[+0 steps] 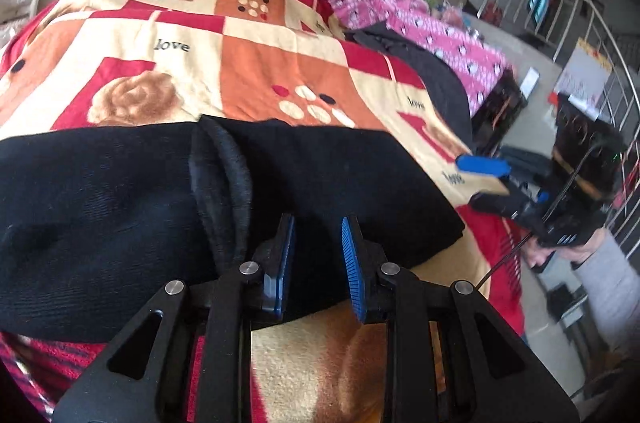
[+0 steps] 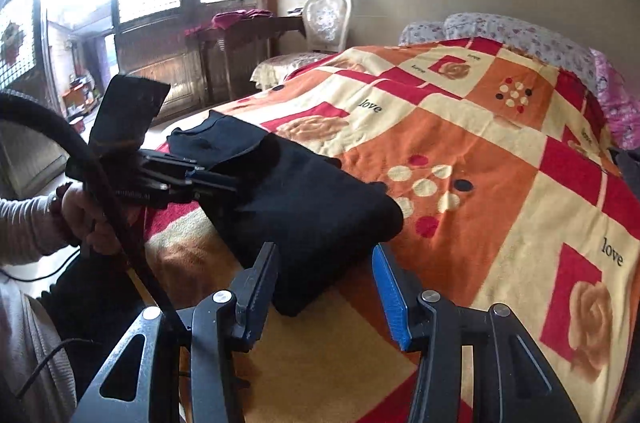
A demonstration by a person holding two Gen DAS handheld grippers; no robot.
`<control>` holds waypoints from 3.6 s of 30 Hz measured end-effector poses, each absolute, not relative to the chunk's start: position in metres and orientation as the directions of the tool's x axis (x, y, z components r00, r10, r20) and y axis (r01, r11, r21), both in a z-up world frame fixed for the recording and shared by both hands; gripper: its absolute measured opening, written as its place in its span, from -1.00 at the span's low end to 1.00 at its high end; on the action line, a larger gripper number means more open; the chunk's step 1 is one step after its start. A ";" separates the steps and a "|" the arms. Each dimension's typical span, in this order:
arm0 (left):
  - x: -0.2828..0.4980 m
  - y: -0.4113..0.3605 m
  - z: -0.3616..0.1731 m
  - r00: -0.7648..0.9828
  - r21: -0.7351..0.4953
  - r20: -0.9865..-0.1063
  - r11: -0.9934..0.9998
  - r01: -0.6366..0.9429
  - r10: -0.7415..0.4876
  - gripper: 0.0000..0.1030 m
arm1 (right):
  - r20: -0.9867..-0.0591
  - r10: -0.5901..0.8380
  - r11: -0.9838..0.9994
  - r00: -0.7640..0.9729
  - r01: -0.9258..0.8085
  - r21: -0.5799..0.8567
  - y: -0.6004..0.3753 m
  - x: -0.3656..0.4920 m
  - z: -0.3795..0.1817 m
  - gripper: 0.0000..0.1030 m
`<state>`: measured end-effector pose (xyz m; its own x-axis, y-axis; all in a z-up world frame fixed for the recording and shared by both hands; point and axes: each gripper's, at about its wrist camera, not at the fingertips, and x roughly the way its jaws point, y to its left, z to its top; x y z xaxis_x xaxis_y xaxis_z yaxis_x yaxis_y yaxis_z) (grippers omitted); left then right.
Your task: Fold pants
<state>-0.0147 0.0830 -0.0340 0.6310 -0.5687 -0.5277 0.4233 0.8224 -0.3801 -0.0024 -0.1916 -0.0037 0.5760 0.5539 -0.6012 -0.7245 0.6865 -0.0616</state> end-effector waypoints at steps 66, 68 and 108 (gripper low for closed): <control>-0.015 0.105 -0.042 0.711 -0.444 -0.496 0.849 0.286 -0.498 -0.55 | -0.807 0.224 0.894 0.546 -0.445 -0.054 -0.209 0.171 -0.047 1.00; -0.015 0.104 -0.041 0.711 -0.443 -0.496 0.850 0.286 -0.498 -0.55 | -0.807 0.224 0.894 0.546 -0.445 -0.054 -0.209 0.171 -0.047 1.00; -0.091 0.246 -0.033 0.842 -0.634 -0.473 0.764 -0.119 -0.261 0.32 | -0.808 0.225 0.893 0.545 -0.446 -0.052 -0.210 0.171 -0.047 1.00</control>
<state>-0.0910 0.2460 -0.0331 0.8418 -0.2608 -0.4725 -0.1191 0.7641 -0.6340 0.1711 -0.2098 -0.0470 0.5447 0.2253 -0.8078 -0.4464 0.8933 -0.0519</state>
